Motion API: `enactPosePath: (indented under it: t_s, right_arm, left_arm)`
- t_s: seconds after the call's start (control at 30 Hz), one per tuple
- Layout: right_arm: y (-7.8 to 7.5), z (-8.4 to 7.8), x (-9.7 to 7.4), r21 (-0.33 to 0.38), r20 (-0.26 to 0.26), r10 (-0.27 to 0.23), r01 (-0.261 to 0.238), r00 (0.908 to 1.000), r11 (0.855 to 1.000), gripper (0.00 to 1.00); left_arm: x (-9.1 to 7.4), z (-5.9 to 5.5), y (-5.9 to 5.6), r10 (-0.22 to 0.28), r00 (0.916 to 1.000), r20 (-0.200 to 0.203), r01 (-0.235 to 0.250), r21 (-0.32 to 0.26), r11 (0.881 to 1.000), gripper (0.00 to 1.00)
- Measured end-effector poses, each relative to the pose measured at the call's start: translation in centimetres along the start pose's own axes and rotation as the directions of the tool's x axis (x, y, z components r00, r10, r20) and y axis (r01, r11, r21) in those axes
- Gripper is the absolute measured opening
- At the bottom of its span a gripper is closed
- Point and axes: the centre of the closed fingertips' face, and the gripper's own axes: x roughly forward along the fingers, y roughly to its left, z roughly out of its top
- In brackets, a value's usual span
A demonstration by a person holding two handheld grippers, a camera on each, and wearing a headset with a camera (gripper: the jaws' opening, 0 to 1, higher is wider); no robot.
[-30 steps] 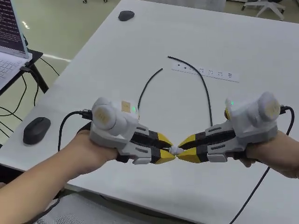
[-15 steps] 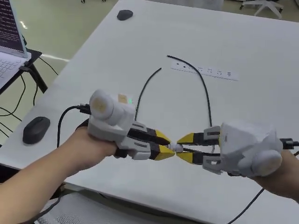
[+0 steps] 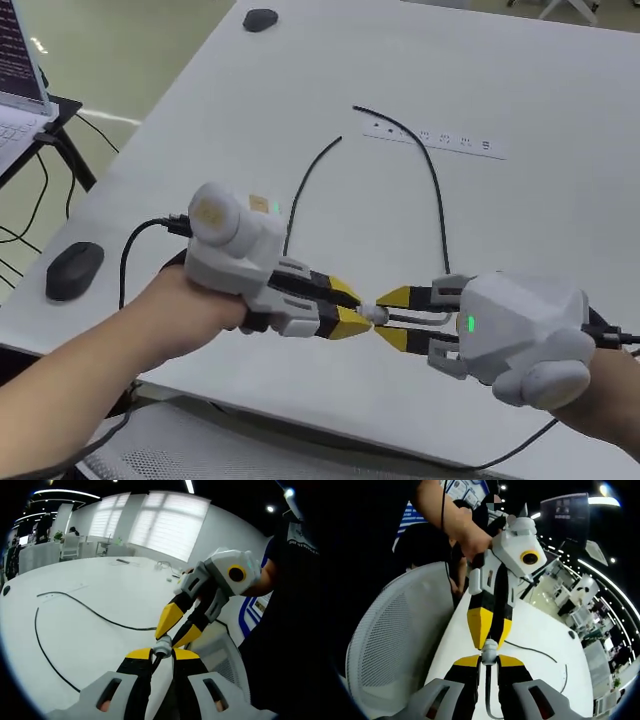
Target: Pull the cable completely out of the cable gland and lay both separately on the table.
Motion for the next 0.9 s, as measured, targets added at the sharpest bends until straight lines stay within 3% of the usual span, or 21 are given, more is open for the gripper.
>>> enactPosePath:
  t_s: [0.17, 0.27, 0.37, 0.4, 0.47, 0.5, 0.53, 0.57, 0.6, 0.67, 0.73, 0.77, 0.8, 0.87, 0.9]
  right_arm:
    - [-0.2, 0.0, -0.1, 0.072, 0.032, 0.032, -0.034, 0.9990, 0.997, 0.10]
    - [-0.2, -0.3, -0.2, 0.175, 0.045, 0.062, -0.069, 0.9971, 0.982, 0.18]
    - [-0.6, -0.2, -0.7, 0.312, 0.108, 0.098, -0.127, 0.9893, 0.942, 0.20]
    - [-0.6, -0.1, -0.9, 0.377, 0.136, 0.127, -0.170, 0.9825, 0.910, 0.20]
    - [-1.2, 0.0, -1.3, 0.398, 0.176, 0.135, -0.196, 0.9750, 0.896, 0.17]
    - [-1.3, 0.3, -1.5, 0.450, 0.220, 0.153, -0.239, 0.9634, 0.860, 0.16]
    - [-0.8, 0.5, -1.8, 0.551, 0.266, 0.202, -0.321, 0.9425, 0.770, 0.20]
    - [-0.9, 0.1, -1.7, 0.597, 0.253, 0.217, -0.329, 0.9428, 0.732, 0.24]
    - [-1.1, -0.1, -1.6, 0.604, 0.257, 0.220, -0.334, 0.9410, 0.724, 0.27]
    - [-1.1, 0.0, -1.4, 0.634, 0.305, 0.244, -0.387, 0.9207, 0.669, 0.30]
    - [-0.8, 0.5, -1.4, 0.678, 0.373, 0.272, -0.461, 0.8868, 0.572, 0.32]
    - [-0.8, 0.8, -1.3, 0.687, 0.411, 0.277, -0.495, 0.8685, 0.532, 0.32]
    - [-0.9, 0.8, -1.2, 0.695, 0.433, 0.275, -0.512, 0.8586, 0.505, 0.31]
    - [-0.7, 0.7, -1.1, 0.727, 0.465, 0.293, -0.549, 0.8357, 0.413, 0.29]
    - [-0.6, 0.9, -1.2, 0.722, 0.485, 0.299, -0.570, 0.8215, 0.393, 0.27]
  left_arm:
    - [-0.1, 0.0, 0.0, 0.004, 1.0000, -0.007, -0.004, 0.026, 1.000, 0.15]
    - [-0.1, -0.1, 0.1, 0.003, 0.9999, -0.010, -0.003, 0.035, 0.999, 0.15]
    - [-0.2, -0.1, 0.1, 0.009, 0.9999, -0.013, -0.008, 0.073, 0.997, 0.15]
    - [-0.3, -0.1, 0.1, 0.011, 0.9998, -0.016, -0.010, 0.090, 0.996, 0.15]
    - [-0.3, -0.2, 0.1, 0.020, 0.9995, -0.025, -0.017, 0.118, 0.993, 0.15]
    - [-0.3, -0.2, 0.1, 0.023, 0.9993, -0.029, -0.018, 0.140, 0.990, 0.15]
    - [-0.3, -0.2, -0.1, 0.022, 0.9993, -0.030, -0.017, 0.158, 0.987, 0.15]
    - [-0.3, -0.1, -0.2, 0.020, 0.9994, -0.027, -0.015, 0.174, 0.985, 0.15]
    - [-0.3, -0.1, -0.3, 0.019, 0.9995, -0.026, -0.014, 0.184, 0.983, 0.15]
    - [-0.2, 0.1, -0.4, 0.016, 0.9997, -0.020, -0.011, 0.214, 0.977, 0.15]
    - [-0.2, 0.1, -0.3, 0.018, 0.9996, -0.020, -0.013, 0.219, 0.976, 0.15]
    - [-0.2, 0.0, -0.4, 0.018, 0.9996, -0.021, -0.013, 0.229, 0.973, 0.15]
    - [-0.2, 0.0, -0.3, 0.018, 0.9996, -0.020, -0.013, 0.236, 0.972, 0.15]
    - [-0.2, 0.0, -0.3, 0.017, 0.9997, -0.020, -0.011, 0.236, 0.972, 0.15]
    - [-0.3, -0.1, -0.3, 0.016, 0.9997, -0.021, -0.011, 0.235, 0.972, 0.15]
